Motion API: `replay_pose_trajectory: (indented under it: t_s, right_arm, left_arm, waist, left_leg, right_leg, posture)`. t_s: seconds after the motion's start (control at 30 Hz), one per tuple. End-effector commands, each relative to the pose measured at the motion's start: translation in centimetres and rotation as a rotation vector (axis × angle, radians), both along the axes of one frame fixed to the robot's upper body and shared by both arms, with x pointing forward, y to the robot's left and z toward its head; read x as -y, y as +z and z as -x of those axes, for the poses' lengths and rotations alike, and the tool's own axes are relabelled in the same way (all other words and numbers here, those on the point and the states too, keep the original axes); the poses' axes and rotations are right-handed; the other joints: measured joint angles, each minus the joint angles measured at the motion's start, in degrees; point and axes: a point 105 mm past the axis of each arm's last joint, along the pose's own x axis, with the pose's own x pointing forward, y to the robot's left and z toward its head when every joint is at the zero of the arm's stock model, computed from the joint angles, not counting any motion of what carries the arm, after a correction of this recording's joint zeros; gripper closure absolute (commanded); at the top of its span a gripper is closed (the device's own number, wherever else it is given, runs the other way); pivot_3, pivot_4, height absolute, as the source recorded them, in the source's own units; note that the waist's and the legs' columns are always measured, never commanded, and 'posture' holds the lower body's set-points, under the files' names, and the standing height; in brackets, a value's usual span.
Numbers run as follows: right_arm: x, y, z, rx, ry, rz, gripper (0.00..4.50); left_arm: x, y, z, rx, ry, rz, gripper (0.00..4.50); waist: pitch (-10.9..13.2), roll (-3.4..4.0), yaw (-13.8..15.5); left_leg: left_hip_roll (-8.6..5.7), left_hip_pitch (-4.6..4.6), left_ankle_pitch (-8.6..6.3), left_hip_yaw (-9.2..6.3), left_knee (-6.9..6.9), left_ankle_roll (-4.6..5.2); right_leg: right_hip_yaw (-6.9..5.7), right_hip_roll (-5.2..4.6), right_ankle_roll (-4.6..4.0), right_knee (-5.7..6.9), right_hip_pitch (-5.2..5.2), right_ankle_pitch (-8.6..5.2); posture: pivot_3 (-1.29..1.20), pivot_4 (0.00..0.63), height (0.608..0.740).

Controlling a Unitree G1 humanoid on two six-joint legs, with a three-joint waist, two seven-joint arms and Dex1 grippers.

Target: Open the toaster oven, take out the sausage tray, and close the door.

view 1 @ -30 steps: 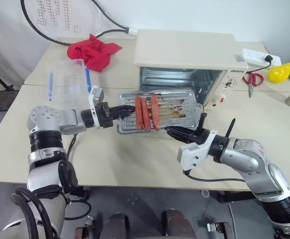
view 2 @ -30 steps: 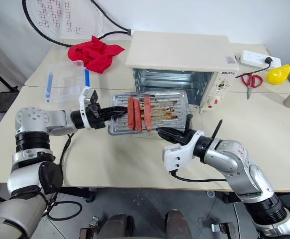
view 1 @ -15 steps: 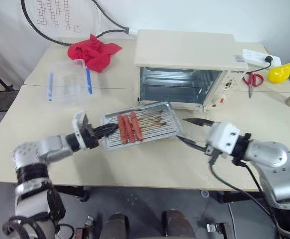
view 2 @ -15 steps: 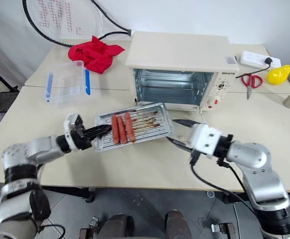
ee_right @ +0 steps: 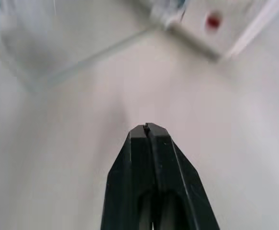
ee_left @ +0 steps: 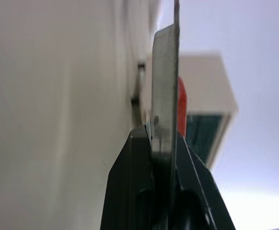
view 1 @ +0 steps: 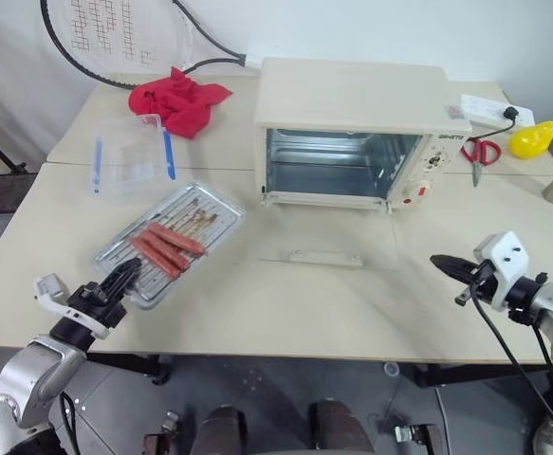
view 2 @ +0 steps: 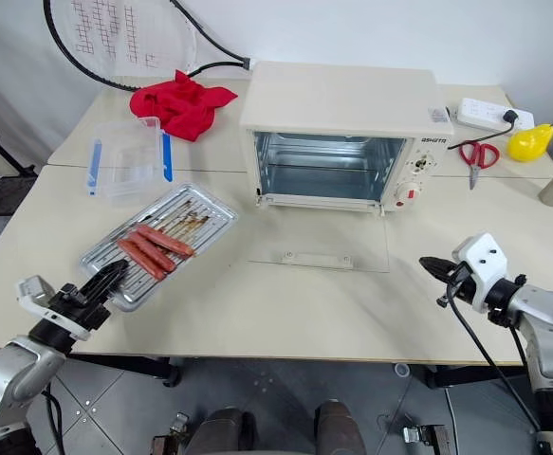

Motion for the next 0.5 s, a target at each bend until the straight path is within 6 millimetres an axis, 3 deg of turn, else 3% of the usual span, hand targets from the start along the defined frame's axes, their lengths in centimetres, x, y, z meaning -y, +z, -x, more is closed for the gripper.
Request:
replay_pose_trajectory:
  t_s: [0.03, 0.13, 0.27, 0.5]
  right_arm:
    - [1.1, 0.2, -1.0, 0.012, -0.050, 0.016, 4.46]
    - [-0.4, -0.7, -1.4, -0.080, 0.016, -0.097, 4.46]
    - [-2.8, -0.9, -1.9, -0.080, 0.132, -0.125, 4.46]
    - [-4.6, 1.7, -2.4, -0.015, 0.208, -0.284, 4.46]
  left_arm:
    - [-0.4, 1.0, 0.9, 0.038, 0.076, 0.010, 4.50]
    - [-0.2, 1.2, 1.0, 0.060, 0.135, 0.062, 4.50]
    - [0.5, 1.6, 0.4, 0.065, 0.145, 0.079, 4.50]
    - [0.9, 2.5, -0.2, 0.090, 0.133, 0.074, 4.50]
  waist:
    - [0.0, 0.00, 0.0]
    - [0.0, -0.01, 0.1]
    - [0.0, -0.01, 0.1]
    - [0.0, -0.01, 0.1]
  left_leg:
    - [-0.02, 0.01, 0.00, 0.00, 0.01, 0.00]
    - [-0.01, 0.07, -0.01, -0.02, 0.01, -0.01]
    - [0.03, 0.05, -0.02, -0.07, 0.00, -0.04]
    - [0.02, 0.03, -0.04, -0.08, -0.01, -0.05]
  right_leg:
    - [0.00, -0.01, 0.02, -0.04, 0.05, 0.01]
    - [-0.02, 0.01, 0.03, -0.10, 0.13, 0.02]
    - [-0.06, 0.09, 0.02, -0.15, 0.15, 0.02]
    - [-0.07, 0.09, 0.03, -0.18, 0.17, 0.02]
  posture:
    - [0.00, 0.150, 0.740]
    - [0.00, 0.150, 0.740]
    - [0.00, 0.150, 0.740]
    - [0.00, 0.150, 0.740]
